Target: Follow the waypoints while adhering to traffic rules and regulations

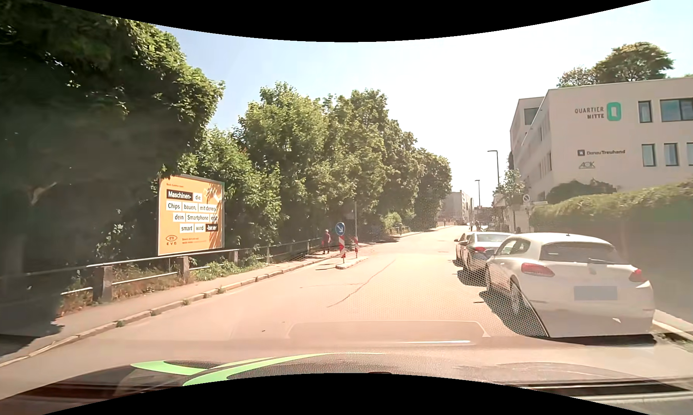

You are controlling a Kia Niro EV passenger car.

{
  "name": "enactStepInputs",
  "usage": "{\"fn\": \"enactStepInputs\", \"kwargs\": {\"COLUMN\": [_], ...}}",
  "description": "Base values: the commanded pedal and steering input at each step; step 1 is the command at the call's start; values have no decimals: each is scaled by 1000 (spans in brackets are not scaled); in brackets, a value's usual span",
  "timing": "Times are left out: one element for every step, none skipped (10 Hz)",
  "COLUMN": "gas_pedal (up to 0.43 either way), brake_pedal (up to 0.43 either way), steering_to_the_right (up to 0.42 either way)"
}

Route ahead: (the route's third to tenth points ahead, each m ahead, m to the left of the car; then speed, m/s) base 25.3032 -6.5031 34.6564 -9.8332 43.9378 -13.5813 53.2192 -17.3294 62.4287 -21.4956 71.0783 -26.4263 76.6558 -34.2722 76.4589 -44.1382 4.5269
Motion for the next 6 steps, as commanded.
{"fn": "enactStepInputs", "kwargs": {"gas_pedal": [130,118,110,98,79,59], "brake_pedal": [0,0,0,0,0,0], "steering_to_the_right": [-3,7,18,29,43,58]}}
